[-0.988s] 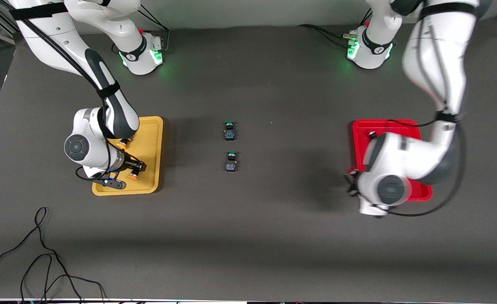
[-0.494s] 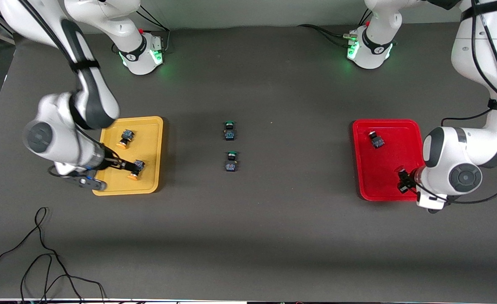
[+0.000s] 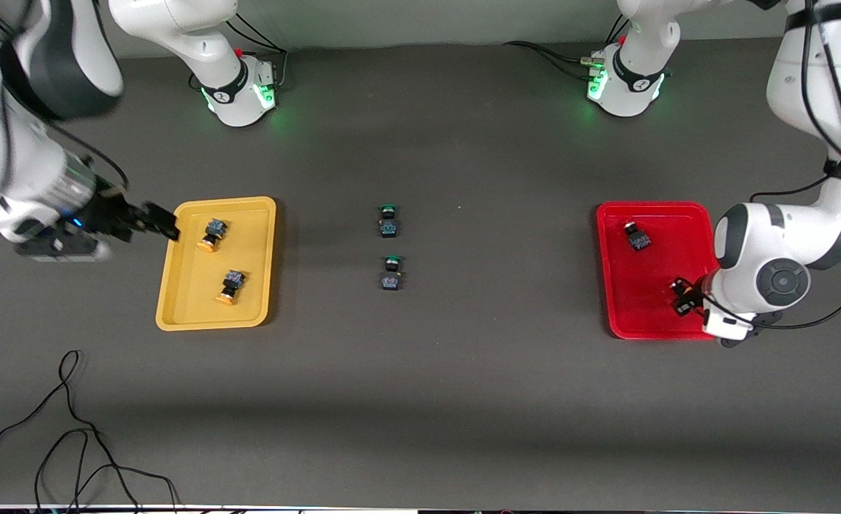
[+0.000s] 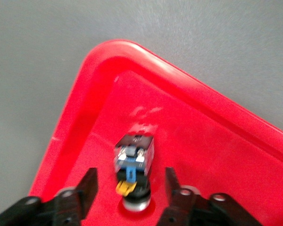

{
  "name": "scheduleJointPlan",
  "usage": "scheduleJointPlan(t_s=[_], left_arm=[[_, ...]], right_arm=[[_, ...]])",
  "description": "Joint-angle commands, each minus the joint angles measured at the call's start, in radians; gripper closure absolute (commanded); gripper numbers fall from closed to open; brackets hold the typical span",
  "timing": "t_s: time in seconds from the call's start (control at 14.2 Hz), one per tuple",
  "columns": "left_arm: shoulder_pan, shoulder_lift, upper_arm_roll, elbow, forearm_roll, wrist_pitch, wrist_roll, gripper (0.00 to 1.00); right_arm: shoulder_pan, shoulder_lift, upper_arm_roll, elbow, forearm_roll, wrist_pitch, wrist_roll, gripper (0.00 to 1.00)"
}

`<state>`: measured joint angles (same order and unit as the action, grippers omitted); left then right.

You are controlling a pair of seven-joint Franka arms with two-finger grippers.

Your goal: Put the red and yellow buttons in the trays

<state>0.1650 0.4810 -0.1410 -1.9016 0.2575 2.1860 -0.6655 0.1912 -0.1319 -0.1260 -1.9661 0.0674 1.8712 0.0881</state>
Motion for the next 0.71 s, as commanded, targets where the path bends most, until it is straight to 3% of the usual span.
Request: scheduleJointPlan(t_s=[0.0,0.14,0.28,0.42,0.64], left_arm=[[-0.007,-0.145,-0.018,-0.022,0.000,-0.083,0.015,0.00],[-0.004,-0.189,-0.060,0.056,0.000,-0.194,0.049,0.00],[-0.005,-0.188,-0.071,0.207,-0.015,-0.346,0.128,0.00],[0.007,-0.188,-0.069,0.332,-0.064,-0.434,0.266,0.00],[0.025,-0.188,-0.066,0.449,-0.101,-0.555,0.450,0.00]], right_arm=[[0.007,-0.090,-0.023,-0.008,0.008,-0.038,-0.041,0.00],[0.007,-0.083,-0.024,0.051,0.003,-0.098,-0.041,0.00],[0.007,-0.078,-0.024,0.075,-0.003,-0.121,-0.039,0.00],[0.008,-0.074,-0.021,0.078,-0.061,-0.119,-0.042,0.00],[0.010,-0.072,-0.014,0.092,-0.074,-0.124,-0.044,0.00]])
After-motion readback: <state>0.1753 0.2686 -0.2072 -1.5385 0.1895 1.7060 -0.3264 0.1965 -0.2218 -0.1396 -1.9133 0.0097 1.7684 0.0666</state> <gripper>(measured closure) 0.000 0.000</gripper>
